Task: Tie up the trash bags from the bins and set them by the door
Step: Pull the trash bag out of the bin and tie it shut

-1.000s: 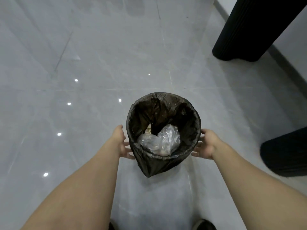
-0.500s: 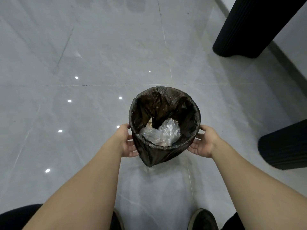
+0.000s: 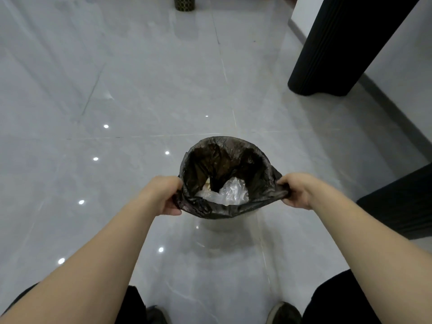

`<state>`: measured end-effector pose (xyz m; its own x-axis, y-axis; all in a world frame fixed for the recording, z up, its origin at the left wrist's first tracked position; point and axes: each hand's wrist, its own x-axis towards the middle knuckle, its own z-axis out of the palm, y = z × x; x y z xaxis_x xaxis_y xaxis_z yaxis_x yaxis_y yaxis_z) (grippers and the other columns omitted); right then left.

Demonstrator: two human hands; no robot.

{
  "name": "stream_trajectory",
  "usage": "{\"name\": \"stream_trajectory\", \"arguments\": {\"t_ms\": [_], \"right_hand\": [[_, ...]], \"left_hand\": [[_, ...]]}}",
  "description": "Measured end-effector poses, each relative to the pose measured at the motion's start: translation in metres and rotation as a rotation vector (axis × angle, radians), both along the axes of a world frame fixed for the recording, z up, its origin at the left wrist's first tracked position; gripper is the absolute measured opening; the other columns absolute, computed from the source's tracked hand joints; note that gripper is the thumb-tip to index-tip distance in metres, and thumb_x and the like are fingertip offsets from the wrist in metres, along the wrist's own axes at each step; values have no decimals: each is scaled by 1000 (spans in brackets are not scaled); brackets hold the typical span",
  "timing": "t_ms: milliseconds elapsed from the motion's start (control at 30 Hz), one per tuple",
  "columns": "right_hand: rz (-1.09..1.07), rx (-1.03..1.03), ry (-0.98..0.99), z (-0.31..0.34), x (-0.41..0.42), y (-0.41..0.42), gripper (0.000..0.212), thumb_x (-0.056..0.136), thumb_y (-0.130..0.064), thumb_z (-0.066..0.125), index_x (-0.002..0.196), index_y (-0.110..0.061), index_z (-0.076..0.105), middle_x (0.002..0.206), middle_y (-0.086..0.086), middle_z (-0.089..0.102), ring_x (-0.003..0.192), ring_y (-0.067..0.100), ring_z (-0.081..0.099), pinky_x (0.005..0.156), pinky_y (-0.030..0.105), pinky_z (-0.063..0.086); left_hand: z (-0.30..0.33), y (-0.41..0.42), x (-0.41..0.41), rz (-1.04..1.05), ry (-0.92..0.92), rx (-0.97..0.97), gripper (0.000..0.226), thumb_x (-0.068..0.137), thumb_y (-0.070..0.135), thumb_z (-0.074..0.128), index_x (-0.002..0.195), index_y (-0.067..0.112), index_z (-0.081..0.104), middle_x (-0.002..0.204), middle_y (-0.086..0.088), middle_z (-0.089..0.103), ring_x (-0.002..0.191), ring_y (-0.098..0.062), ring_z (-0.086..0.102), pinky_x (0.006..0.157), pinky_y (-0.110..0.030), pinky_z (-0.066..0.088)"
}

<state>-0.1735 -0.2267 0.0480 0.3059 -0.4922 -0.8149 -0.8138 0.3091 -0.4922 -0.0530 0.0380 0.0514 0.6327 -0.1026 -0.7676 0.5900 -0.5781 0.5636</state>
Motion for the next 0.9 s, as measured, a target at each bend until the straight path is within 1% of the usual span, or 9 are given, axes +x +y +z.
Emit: {"name": "stream_trajectory", "arguments": {"t_ms": [100, 200, 367, 500, 600, 667, 733, 833, 900], "right_hand": [[37, -119, -104, 14, 15, -6, 19, 92, -5, 47, 75, -13, 49, 64, 5, 53, 53, 16, 50, 31, 14, 39], [31, -224, -256, 17, 28, -11, 16, 86, -2, 49, 75, -13, 54, 67, 8, 54, 54, 19, 53, 41, 21, 45], [-26, -281, -505, 26, 49, -13, 10, 87, -10, 59, 78, -14, 60, 85, 6, 55, 67, 17, 52, 57, 25, 42], [-136, -140, -537, 28, 55, -14, 12, 95, -20, 53, 94, -11, 61, 110, 8, 56, 95, 23, 52, 63, 30, 44], [-62, -194, -417, 24, 56, -17, 27, 91, -26, 58, 112, -9, 55, 94, 8, 56, 76, 23, 54, 60, 30, 44], [18, -214, -281, 16, 54, -20, 36, 80, -28, 67, 105, -4, 60, 86, 14, 64, 70, 28, 60, 65, 35, 49], [107, -260, -159, 9, 50, -22, 29, 78, -25, 71, 95, -2, 63, 82, 16, 67, 66, 27, 61, 61, 32, 49], [133, -341, -161, 6, 50, -24, 11, 86, -5, 65, 77, -5, 57, 66, 11, 55, 52, 21, 49, 36, 17, 37], [84, -338, -260, 4, 54, -26, 18, 87, 2, 59, 72, -7, 54, 66, 11, 52, 52, 21, 46, 36, 19, 34]], "left_hand": [[14, -10, 19, -71, -138, -21, 12, 80, 10, 51, 81, 3, 61, 70, -13, 58, 52, -26, 57, 59, -31, 53], [18, -29, 31, -13, -310, -173, 5, 78, 11, 53, 83, 11, 55, 73, -10, 48, 63, -23, 45, 60, -29, 40], [31, -55, 32, 227, -343, -517, 12, 83, 7, 52, 71, 10, 49, 59, -1, 42, 35, -9, 41, 35, -11, 28], [45, -56, 42, 304, -219, -695, 13, 75, 17, 52, 83, 7, 53, 77, -9, 52, 60, -20, 51, 54, -25, 42], [50, -53, 48, 221, -185, -798, 24, 74, 18, 48, 87, 2, 59, 81, -14, 63, 72, -27, 62, 68, -33, 50], [51, -50, 48, 124, -258, -732, 18, 69, 21, 50, 74, 6, 57, 72, -11, 59, 69, -26, 56, 66, -34, 44], [50, -47, 50, 3, -353, -533, 19, 68, 30, 55, 71, 12, 52, 71, -6, 51, 67, -23, 48, 65, -35, 36], [48, -42, 48, -368, -495, -183, 40, 74, 51, 64, 88, 15, 53, 81, -1, 58, 74, -18, 53, 70, -34, 41], [47, -38, 46, -610, -530, 58, 49, 73, 57, 68, 100, 21, 51, 92, 3, 61, 85, -16, 59, 74, -33, 48]]}}
